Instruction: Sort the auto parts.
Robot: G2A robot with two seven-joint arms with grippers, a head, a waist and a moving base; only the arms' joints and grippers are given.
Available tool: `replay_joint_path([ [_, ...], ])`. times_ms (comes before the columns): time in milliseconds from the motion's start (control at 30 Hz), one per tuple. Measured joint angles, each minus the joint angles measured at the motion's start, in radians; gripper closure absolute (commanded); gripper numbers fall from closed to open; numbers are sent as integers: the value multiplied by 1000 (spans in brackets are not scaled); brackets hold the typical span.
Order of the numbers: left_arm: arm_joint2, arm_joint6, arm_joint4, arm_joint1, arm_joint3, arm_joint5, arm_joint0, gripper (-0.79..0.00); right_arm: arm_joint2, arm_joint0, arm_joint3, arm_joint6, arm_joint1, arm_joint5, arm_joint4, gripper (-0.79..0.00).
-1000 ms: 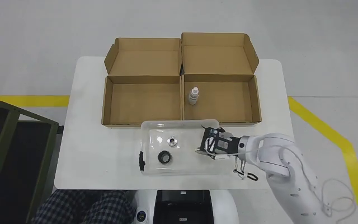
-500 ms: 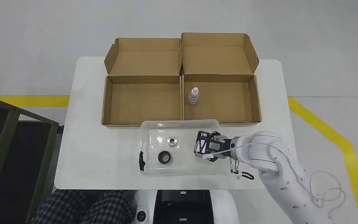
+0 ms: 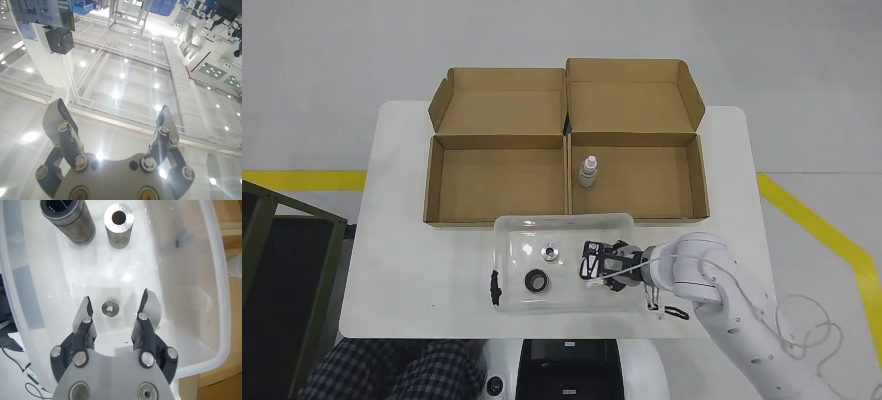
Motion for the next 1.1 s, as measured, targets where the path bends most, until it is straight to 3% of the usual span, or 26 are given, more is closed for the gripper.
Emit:
replay_joint_path([
  [200,0,0,0,0,0,0,0,-785,-28,25,23,12,0,9,5,-339],
  [433,0,0,0,0,0,0,0,-785,-50,42,28,21,3,21,5,-18],
  [467,0,0,0,0,0,0,0,-785,-52,43,27,22,3,23,5,0],
  [833,0,0,0,0,0,0,0,-785,-44,39,-24,12,16,34,16,0],
  [1100,0,0,0,0,0,0,0,-785,-5,24,-72,-81,25,56,40,0],
])
